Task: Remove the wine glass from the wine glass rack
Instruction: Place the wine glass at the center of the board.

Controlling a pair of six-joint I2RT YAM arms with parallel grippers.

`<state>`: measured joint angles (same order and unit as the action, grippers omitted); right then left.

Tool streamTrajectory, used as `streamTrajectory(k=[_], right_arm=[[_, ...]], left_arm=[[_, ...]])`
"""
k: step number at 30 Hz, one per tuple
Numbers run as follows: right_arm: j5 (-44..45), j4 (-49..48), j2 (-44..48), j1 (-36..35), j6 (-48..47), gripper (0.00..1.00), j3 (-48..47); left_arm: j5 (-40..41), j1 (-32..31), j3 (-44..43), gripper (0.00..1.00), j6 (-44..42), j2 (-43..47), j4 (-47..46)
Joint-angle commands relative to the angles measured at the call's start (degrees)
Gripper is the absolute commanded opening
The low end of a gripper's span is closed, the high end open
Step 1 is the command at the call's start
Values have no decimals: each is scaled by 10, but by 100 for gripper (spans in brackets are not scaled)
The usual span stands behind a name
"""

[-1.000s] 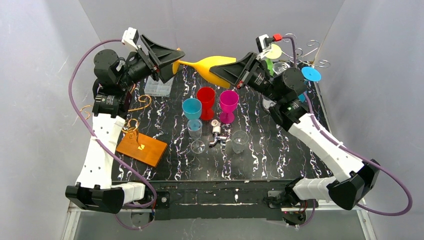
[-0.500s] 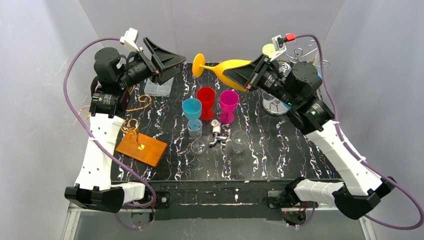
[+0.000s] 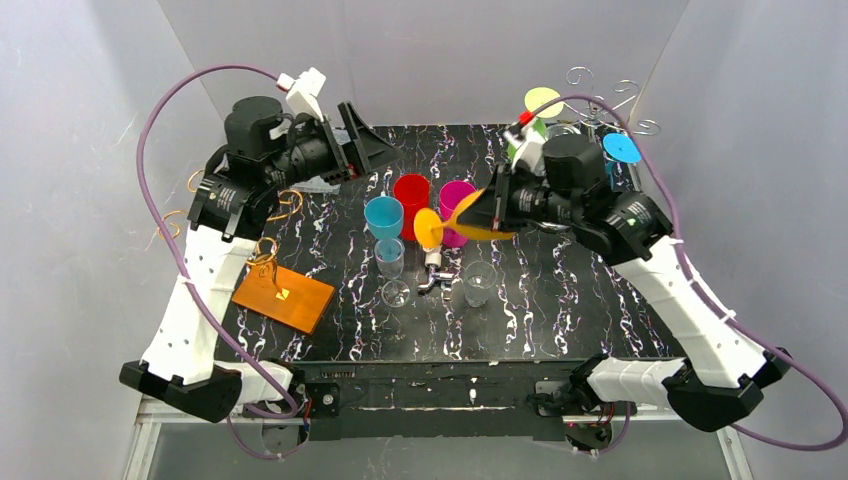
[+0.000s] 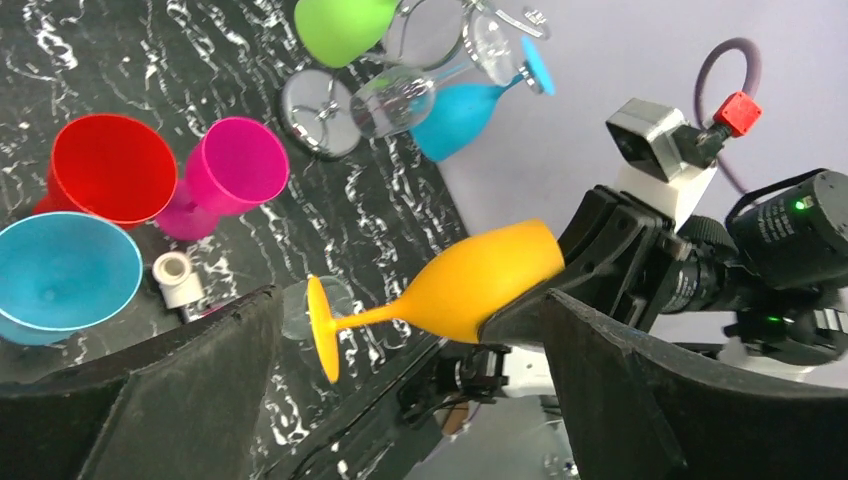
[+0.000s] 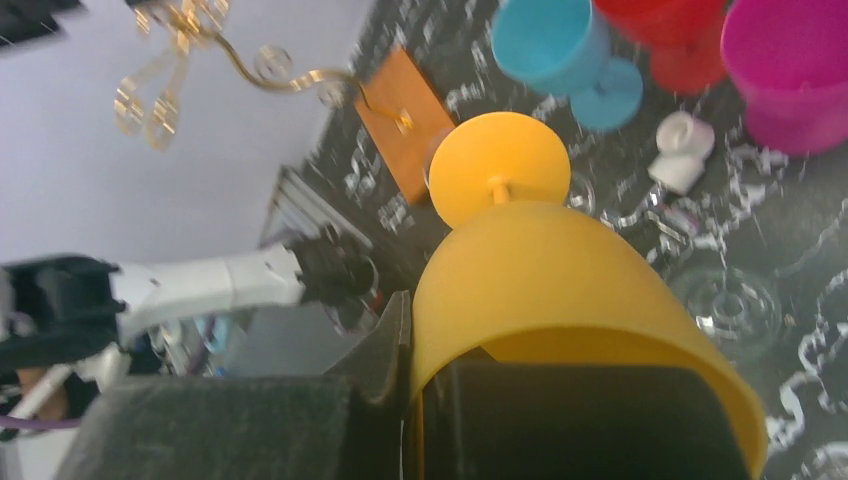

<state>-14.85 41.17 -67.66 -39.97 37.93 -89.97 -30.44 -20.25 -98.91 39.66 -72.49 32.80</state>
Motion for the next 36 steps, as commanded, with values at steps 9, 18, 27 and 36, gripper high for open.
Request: streamTrajectory(k=[9,18,27,36], right_arm=[[186,192,-73,-220,-64,1,-11],[259,168,-119,-291,-50,1,57],[292,89,-180,-334,-27,1,100],[324,65,-243,-356,-19,1,87]], left_arm=[[179,-93,-32,98,-113,-7,114],[303,-96,-53,98,-143,29,170],[368,-96,-74,98,-143,81,161],[355,-95,-60,98,-136,98,149]])
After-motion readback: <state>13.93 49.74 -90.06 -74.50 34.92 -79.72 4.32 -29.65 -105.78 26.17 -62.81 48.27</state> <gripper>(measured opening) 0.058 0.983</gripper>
